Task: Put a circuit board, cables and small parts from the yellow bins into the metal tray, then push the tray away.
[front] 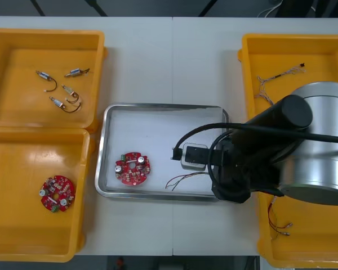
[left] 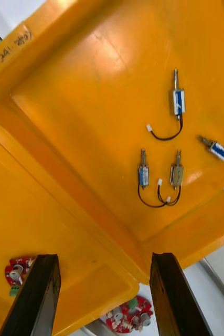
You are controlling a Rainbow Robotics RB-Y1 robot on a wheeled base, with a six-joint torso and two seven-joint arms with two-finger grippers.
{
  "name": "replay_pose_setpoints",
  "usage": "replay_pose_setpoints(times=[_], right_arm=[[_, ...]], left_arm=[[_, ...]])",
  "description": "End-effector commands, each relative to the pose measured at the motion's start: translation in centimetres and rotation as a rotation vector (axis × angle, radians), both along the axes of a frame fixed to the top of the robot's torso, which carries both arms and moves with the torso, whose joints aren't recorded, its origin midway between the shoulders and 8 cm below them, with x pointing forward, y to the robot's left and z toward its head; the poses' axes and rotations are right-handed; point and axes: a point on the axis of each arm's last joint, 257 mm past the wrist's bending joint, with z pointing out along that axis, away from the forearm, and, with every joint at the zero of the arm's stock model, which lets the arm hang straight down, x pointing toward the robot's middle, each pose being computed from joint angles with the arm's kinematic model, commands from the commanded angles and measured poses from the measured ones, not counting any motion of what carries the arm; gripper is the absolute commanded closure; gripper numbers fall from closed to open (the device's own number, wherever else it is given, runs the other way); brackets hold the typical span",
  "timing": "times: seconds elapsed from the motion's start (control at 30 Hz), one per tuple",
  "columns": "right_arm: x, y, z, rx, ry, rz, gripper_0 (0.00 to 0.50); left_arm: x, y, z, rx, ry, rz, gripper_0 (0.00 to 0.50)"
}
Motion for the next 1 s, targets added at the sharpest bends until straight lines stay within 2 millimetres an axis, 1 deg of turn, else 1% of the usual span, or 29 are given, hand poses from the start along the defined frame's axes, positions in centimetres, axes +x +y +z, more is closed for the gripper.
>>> replay_pose_setpoints(times=[0.03,0.1,0.2,0.3,0.47,0.6,0.7,0.83,0.87,0.9,0.93,0.97,1.0], right_arm=[[1.0,2.7,-0.9,-0.014,-0.041,0.093,0.5],[1.8,3.3,-1.8,-0.018,-0.048,0.1,0.5],[2.9,3.9,-2.5,-0.026,-0.059,0.111,0.5],[3.9,4.8,-3.4,-0.027,-0.059,0.121,0.5],[4.8,5.7,-4.3,-0.017,-0.051,0.125,0.5],[5.3,6.1,-5.0,-0.011,-0.056,0.134,0.5],[5.8,6.5,-5.6,-0.005,-0.068,0.143,0.5],[6.1,6.7,-5.8,-0.008,-0.079,0.149,0.5],[6.2,6.7,-5.8,-0.008,-0.082,0.15,0.486],[6.1,6.6,-5.9,-0.011,-0.08,0.152,0.433],[6.2,6.7,-5.8,-0.01,-0.083,0.154,0.363],[6.2,6.7,-5.8,-0.011,-0.084,0.157,0.247],[6.1,6.6,-5.8,-0.013,-0.081,0.158,0.163]], left_arm=[[2.0,2.2,3.6,0.078,-0.076,0.025,0.0],[3.2,2.0,3.4,0.084,-0.08,0.034,0.0],[4.7,1.7,3.2,0.086,-0.092,0.045,0.0],[6.8,1.1,3.1,0.099,-0.113,0.056,0.0],[9.3,0.1,3.2,0.122,-0.122,0.062,0.0],[11.3,-1.0,2.8,0.109,-0.147,0.064,0.0],[12.8,-1.6,2.2,0.117,-0.165,0.059,0.0],[14.3,-2.0,1.4,0.147,-0.184,0.059,0.0],[14.8,-1.9,1.1,0.158,-0.19,0.062,0.0],[15.3,-2.0,0.8,0.166,-0.201,0.06,0.0],[15.7,-2.1,0.5,0.173,-0.208,0.061,0.0],[16.3,-2.3,0.2,0.179,-0.219,0.06,0.0],[16.6,-2.4,-0.1,0.183,-0.226,0.061,0.0]])
